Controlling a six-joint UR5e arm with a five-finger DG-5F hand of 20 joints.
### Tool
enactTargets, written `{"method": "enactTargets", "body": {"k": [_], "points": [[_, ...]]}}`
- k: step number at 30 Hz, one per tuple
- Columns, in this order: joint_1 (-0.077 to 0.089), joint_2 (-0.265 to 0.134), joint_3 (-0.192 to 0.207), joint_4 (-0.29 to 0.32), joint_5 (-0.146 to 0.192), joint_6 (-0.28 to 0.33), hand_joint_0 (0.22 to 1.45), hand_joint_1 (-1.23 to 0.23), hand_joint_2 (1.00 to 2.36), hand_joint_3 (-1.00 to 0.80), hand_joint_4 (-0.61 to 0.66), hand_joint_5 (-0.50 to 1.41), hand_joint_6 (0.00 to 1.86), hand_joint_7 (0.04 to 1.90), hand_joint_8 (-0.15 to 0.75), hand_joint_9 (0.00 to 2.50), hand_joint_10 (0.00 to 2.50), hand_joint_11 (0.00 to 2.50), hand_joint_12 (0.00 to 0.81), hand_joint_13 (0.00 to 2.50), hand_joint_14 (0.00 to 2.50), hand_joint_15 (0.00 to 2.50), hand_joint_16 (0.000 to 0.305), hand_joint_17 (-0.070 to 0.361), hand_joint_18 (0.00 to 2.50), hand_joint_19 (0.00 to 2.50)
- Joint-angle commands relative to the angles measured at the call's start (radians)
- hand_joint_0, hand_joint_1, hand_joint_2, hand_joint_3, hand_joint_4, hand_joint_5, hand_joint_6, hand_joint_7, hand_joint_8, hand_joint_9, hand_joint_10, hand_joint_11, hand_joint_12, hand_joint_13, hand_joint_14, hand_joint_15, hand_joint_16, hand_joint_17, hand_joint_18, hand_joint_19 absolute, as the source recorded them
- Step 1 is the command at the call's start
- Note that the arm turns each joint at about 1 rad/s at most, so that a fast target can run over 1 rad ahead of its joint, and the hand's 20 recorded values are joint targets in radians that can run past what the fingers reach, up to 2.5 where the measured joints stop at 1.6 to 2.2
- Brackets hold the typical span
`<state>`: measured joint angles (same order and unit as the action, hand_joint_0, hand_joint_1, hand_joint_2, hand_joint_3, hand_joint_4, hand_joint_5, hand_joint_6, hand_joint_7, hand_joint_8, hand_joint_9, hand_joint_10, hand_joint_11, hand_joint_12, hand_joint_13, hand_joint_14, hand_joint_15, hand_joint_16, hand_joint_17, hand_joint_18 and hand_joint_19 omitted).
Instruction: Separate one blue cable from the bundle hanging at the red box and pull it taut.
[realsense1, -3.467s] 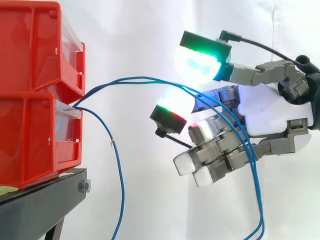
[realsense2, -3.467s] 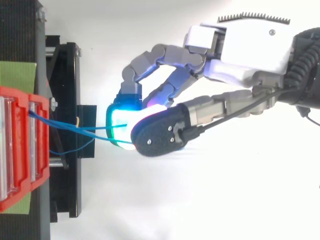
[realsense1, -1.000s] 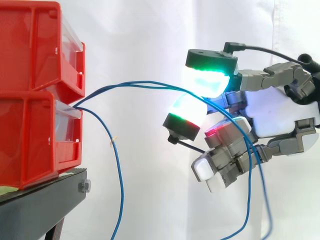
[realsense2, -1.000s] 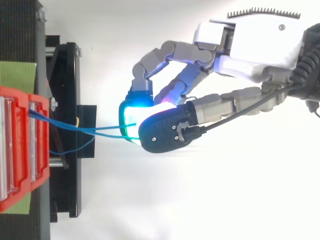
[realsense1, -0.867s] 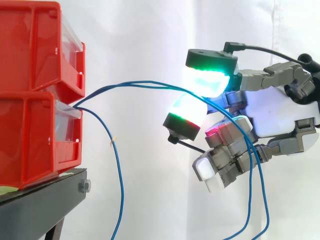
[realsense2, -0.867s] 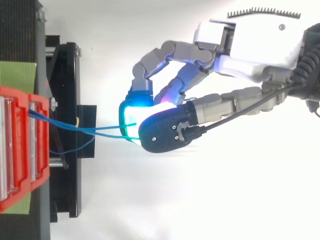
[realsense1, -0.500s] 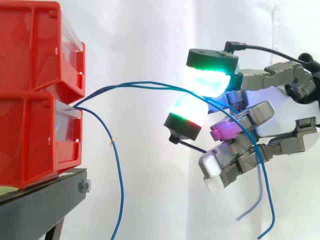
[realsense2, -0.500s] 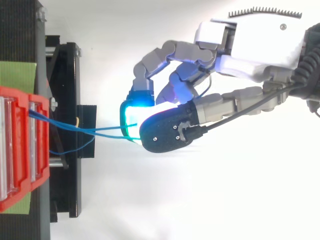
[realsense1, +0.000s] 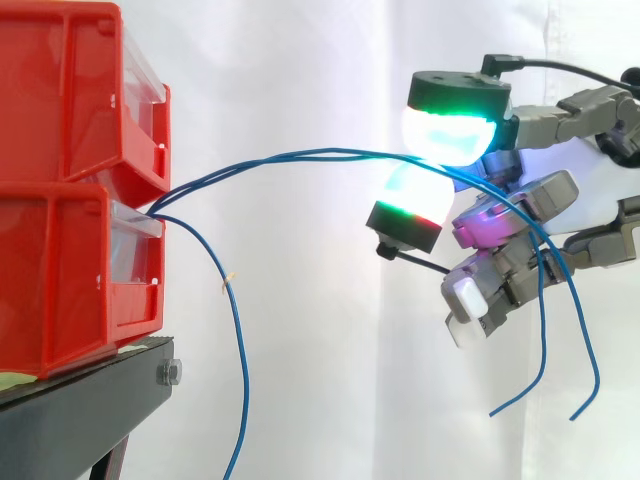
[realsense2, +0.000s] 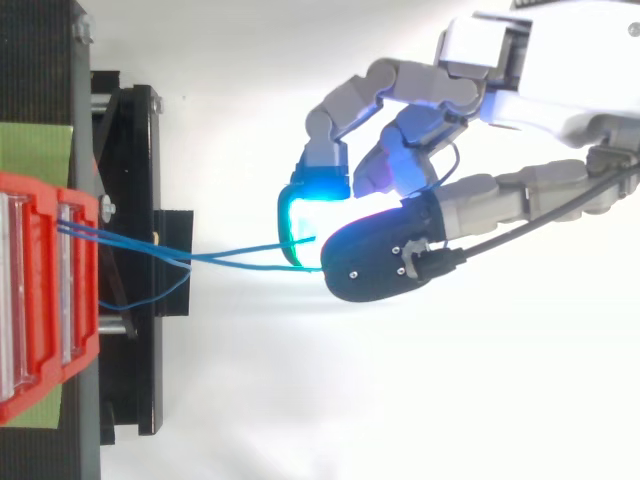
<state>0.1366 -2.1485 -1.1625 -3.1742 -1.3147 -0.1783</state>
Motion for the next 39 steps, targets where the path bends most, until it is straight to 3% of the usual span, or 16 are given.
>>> {"method": "enactTargets", "body": {"k": [1, 4, 9, 23, 35, 39], "points": [[-0.002, 0.006, 0.000, -0.012, 0.002, -0.023, 0.74, -0.76, 1.02, -0.31, -0.16, -0.23, 0.93, 1.06, 0.260, 0.73, 1.37, 1.23, 0.309, 0.87, 0.02, 0.69, 0.033, 0.075, 0.57, 0.42], [-0.002, 0.006, -0.005, -0.015, 0.003, -0.030, 0.75, -0.76, 1.01, -0.35, -0.16, -0.23, 0.93, 1.01, 0.262, 0.73, 1.34, 1.24, 0.308, 0.86, 0.02, 0.68, 0.033, 0.075, 0.57, 0.41], [-0.002, 0.006, -0.045, -0.010, 0.002, -0.032, 0.76, -0.77, 1.01, -0.44, -0.12, -0.23, 0.92, 0.99, 0.253, 0.75, 1.24, 1.26, 0.309, 0.86, 0.02, 0.67, 0.033, 0.075, 0.57, 0.41], [-0.002, 0.004, -0.046, 0.000, 0.006, 0.003, 0.73, -0.77, 1.00, -0.50, -0.08, -0.23, 0.92, 0.97, 0.257, 0.78, 1.13, 1.30, 0.304, 0.87, 0.02, 0.67, 0.034, 0.076, 0.60, 0.41], [-0.002, 0.006, -0.046, 0.000, 0.006, 0.022, 0.58, -0.67, 1.00, -0.50, 0.02, -0.23, 0.90, 0.94, 0.267, 0.81, 1.03, 1.37, 0.319, 0.87, 0.02, 0.68, 0.036, 0.082, 0.59, 0.45], [-0.005, 0.004, -0.046, 0.002, 0.006, 0.082, 0.50, -0.62, 1.00, -0.50, 0.07, -0.24, 0.85, 0.87, 0.293, 0.79, 1.03, 1.31, 0.344, 0.87, 0.02, 0.67, 0.042, 0.094, 0.60, 0.45]]}}
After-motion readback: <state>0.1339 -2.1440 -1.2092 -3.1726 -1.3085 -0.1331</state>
